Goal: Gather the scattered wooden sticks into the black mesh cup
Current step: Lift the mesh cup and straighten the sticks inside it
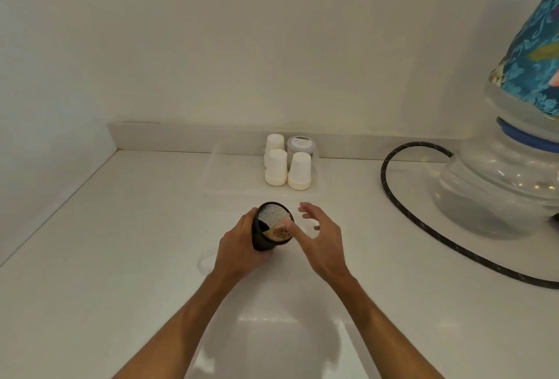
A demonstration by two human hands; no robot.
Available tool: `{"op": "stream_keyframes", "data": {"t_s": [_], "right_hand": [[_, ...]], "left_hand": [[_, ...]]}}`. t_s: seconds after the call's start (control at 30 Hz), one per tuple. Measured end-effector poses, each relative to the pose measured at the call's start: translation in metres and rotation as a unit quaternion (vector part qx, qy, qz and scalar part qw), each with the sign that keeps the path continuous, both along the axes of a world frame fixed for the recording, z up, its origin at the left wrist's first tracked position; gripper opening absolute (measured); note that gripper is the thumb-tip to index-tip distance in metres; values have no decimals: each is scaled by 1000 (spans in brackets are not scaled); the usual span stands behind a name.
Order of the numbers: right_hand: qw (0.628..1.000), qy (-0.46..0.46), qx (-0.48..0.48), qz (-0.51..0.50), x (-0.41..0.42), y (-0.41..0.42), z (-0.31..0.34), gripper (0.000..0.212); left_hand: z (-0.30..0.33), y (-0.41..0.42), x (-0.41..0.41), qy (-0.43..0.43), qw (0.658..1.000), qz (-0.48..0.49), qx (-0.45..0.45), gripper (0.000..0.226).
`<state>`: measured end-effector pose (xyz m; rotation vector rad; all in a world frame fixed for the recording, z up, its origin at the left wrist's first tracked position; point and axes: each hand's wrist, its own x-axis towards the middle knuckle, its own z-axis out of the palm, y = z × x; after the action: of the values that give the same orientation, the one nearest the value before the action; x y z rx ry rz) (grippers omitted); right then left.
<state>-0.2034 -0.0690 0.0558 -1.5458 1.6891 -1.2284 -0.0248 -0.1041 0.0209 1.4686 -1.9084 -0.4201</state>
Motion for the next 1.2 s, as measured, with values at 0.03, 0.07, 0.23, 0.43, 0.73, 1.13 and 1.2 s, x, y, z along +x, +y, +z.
{"op": "stream_keyframes", "data": {"t_s": [0.03, 0.07, 0.23, 0.43, 0.73, 1.13, 1.2], "right_hand": [[1000, 0, 17, 5, 2, 3, -6, 84], [999, 8, 32, 18, 5, 5, -12, 94], [995, 94, 24, 36, 17, 6, -26, 114], [915, 396, -65, 45, 8, -9, -10, 88], [921, 374, -94, 56, -4, -8, -6, 78], [956, 290, -29, 37, 6, -9, -13, 78], [955, 292, -17, 47, 6, -10, -11, 85]], "left_hand": [[0, 1, 0, 7, 1000, 3, 6, 88], [-1, 1, -1, 12, 1000, 6, 9, 86], [-3, 3, -7, 10, 1000, -7, 10, 82], [-7, 2, -6, -12, 1000, 0, 1, 80], [-6, 4, -7, -11, 1000, -3, 4, 86], [-5, 4, -6, -12, 999, -30, 7, 87], [-4, 5, -5, -11, 999, -43, 7, 85]]}}
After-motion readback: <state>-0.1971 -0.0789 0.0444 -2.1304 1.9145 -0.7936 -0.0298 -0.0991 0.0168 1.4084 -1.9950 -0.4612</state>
